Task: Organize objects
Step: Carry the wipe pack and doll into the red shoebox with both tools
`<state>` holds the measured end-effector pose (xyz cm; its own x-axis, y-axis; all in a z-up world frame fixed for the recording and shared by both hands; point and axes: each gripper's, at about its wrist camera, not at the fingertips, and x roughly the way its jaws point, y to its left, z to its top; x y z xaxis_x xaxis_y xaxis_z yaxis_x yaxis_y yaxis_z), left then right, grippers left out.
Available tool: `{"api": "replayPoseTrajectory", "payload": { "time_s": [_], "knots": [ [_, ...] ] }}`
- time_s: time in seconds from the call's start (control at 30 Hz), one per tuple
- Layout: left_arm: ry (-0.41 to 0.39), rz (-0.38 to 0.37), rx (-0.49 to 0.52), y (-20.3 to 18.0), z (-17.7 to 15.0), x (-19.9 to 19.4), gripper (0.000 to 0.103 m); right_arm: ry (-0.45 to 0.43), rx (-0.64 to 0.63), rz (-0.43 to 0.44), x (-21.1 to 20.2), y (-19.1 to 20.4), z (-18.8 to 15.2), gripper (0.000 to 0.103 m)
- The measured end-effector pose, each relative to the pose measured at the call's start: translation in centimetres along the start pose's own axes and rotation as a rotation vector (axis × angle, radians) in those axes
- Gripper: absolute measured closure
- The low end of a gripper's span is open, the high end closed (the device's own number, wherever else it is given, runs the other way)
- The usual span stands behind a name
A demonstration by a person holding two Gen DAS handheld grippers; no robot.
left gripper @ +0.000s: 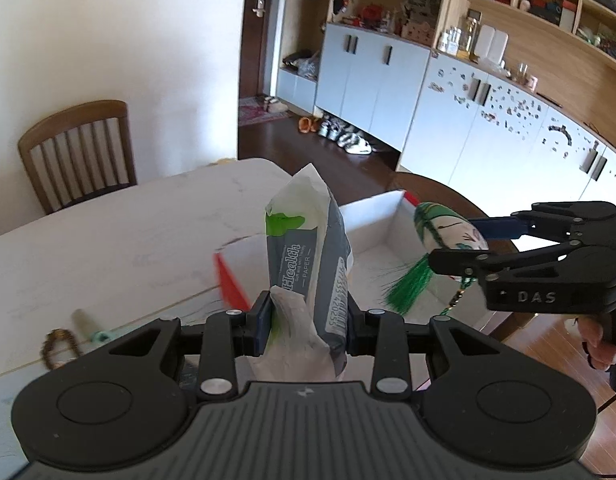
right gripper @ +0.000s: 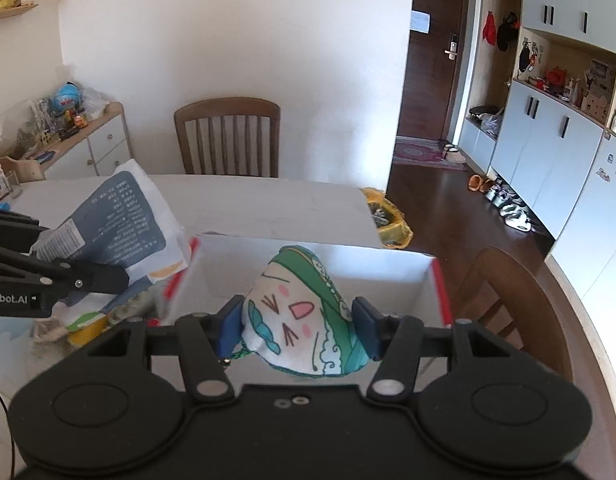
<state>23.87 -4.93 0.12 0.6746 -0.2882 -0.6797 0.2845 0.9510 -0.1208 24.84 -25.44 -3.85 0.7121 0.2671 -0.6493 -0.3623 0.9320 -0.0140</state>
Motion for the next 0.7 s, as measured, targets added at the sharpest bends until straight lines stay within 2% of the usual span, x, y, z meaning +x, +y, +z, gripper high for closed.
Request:
{"api": "replayPoseTrajectory", "payload": {
  "time_s": [0.37,0.7],
  "knots": [
    [0.099,0.009,-0.003,-4.0,0.1,7.1,0.069,0.066,-0.006,-0.023,2.8,-4.6,-2.4,0.047],
    [0.250,0.046,-0.007,-4.4,-0.9,13.2,0.069,0.161,-0.085,0.001,6.3,-5.0,-4.7,0.046]
  ]
}}
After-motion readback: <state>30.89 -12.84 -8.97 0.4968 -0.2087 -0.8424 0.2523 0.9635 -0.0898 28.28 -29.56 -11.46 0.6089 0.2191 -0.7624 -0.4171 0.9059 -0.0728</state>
